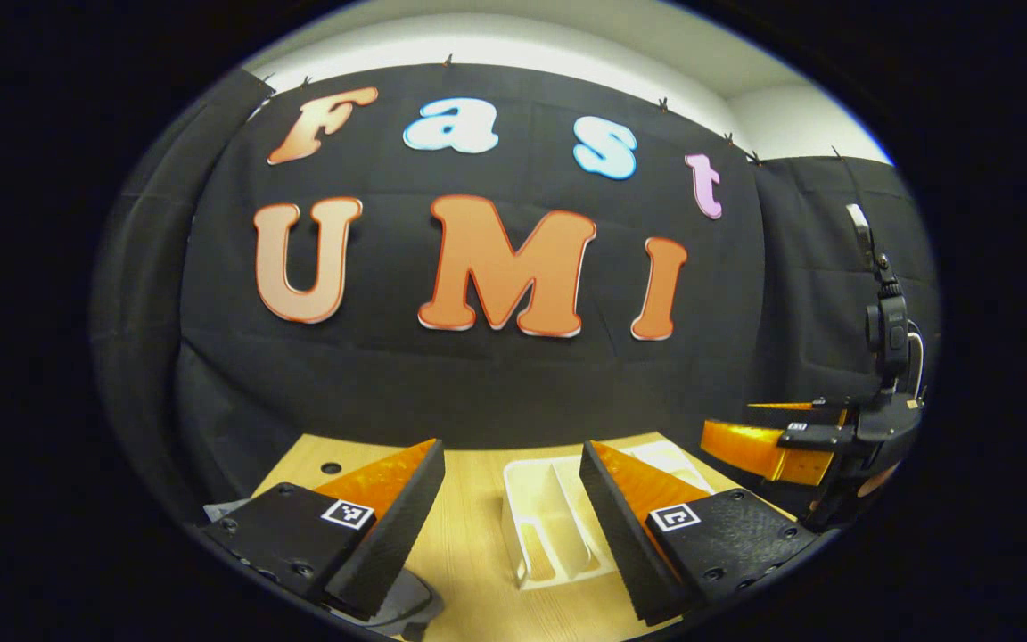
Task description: Open the schoolbag, grab two books from the bookshelf and put them into the schoolbag.
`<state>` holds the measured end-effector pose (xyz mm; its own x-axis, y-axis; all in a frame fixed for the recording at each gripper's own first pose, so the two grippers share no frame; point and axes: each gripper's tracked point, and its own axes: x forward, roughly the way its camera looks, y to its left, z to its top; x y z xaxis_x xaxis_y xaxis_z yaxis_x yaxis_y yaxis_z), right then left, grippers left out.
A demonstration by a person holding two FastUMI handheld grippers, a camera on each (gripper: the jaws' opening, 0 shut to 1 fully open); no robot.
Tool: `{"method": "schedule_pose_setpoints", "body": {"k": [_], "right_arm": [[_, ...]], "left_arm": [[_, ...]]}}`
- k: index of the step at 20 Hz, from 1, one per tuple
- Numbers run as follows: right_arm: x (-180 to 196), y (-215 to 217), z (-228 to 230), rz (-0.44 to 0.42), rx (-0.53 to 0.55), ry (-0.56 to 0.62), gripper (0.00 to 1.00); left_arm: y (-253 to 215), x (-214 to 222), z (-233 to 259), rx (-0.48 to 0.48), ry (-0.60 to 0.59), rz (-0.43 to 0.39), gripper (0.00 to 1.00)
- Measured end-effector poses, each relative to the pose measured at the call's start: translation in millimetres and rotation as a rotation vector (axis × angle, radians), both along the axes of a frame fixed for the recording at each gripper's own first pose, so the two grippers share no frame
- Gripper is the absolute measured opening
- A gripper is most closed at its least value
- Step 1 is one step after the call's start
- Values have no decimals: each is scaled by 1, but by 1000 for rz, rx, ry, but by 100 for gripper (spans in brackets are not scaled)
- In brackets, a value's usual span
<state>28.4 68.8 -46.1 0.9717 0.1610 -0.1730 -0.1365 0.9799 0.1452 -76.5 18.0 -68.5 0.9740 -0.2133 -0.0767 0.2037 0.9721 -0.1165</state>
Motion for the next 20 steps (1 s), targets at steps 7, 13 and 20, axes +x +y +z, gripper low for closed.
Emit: {"method": "schedule_pose_setpoints", "body": {"k": [7, 13, 20], "right_arm": [[-4, 15, 17, 43, -54, -151, 97], [-2, 29, 23, 47, -87, -237, 97], [-1, 30, -3, 26, -69, -232, 97]], "left_arm": [[6, -19, 40, 13, -226, 127, 94], [5, -11, 37, 57, -263, 174, 96], [3, -9, -5, 99, -216, 177, 96]]}}
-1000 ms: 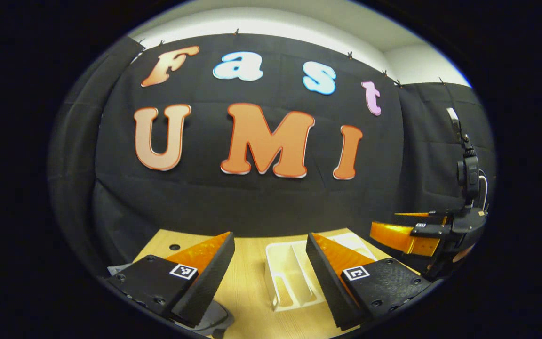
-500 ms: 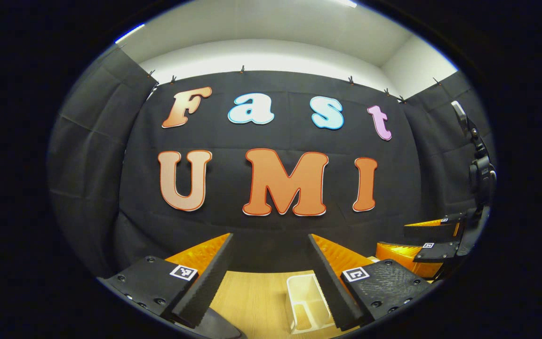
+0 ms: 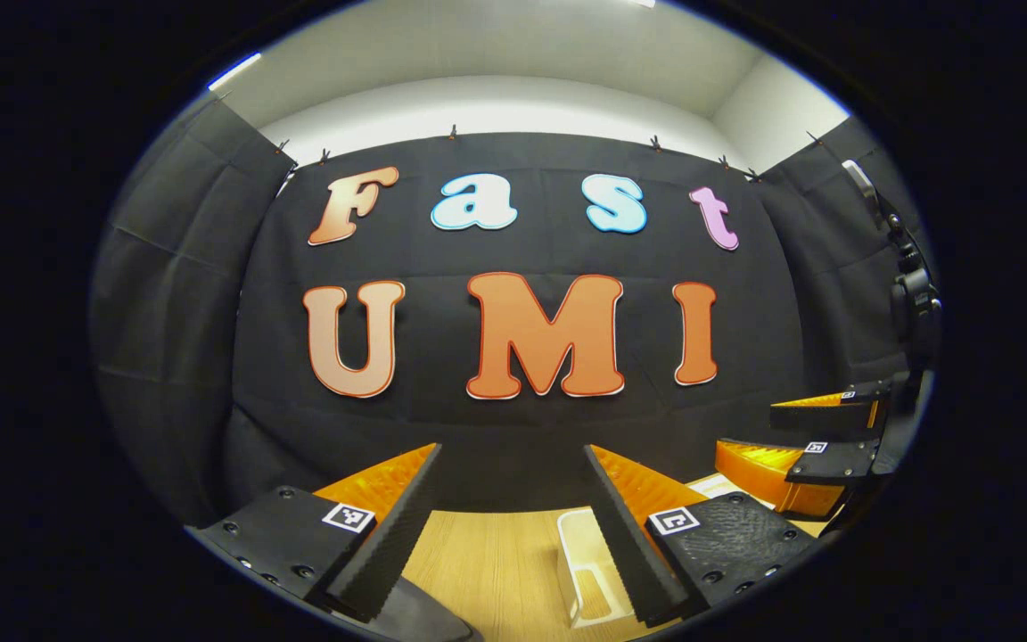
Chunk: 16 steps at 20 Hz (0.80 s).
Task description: Open the schoolbag, grab two books from the bookshelf and put them into the schoolbag.
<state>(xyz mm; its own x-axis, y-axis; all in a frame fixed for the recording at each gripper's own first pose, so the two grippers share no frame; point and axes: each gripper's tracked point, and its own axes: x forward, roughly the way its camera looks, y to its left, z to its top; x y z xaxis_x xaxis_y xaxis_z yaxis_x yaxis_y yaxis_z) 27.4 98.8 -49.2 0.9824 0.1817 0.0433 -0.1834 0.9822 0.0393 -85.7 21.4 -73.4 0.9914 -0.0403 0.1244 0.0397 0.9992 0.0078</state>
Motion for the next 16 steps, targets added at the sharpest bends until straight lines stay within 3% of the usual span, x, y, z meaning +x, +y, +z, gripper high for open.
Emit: {"method": "schedule_pose_setpoints", "body": {"k": [10, 16], "right_arm": [[-1, -4, -23, -18, 12, 57, 97], [-8, 0, -27, 4, -5, 64, 97]], "left_arm": [[-14, 4, -16, 32, 44, -32, 97], [-4, 3, -18, 8, 52, -9, 96]]}}
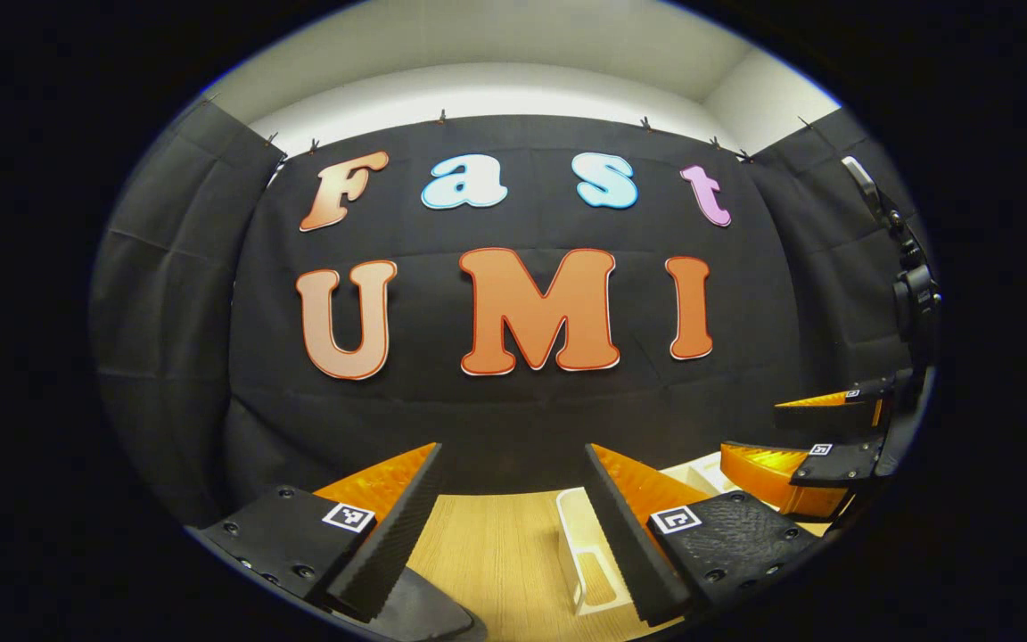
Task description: Open the schoolbag, grab two books from the bookshelf and put them into the schoolbag.
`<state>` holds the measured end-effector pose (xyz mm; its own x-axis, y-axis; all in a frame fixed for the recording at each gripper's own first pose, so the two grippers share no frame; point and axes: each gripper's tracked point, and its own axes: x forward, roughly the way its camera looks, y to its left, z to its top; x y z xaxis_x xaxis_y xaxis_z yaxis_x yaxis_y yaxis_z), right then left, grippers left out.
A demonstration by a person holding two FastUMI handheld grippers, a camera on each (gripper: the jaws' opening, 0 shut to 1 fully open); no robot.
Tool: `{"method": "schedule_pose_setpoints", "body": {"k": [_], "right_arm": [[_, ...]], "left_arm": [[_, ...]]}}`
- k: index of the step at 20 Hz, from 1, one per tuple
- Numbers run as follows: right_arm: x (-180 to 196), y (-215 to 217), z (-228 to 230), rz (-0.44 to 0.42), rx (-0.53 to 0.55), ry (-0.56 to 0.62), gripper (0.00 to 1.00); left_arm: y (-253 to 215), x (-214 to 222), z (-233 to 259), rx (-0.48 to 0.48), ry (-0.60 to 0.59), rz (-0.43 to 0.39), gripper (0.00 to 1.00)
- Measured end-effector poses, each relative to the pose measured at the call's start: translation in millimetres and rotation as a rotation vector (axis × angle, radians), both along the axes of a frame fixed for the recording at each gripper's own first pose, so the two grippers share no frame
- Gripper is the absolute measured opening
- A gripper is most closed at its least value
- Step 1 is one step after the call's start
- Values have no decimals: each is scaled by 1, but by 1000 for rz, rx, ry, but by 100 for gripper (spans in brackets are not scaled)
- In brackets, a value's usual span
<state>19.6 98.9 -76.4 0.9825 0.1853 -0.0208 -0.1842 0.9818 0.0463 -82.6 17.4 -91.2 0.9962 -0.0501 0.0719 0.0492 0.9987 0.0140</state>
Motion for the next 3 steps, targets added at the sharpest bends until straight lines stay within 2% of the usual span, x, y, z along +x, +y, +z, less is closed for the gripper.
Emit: {"method": "schedule_pose_setpoints", "body": {"k": [3], "right_arm": [[0, 0, -2, 8, 3, 8, 97]], "left_arm": [[3, 2, -3, -10, 13, 7, 96]]}}
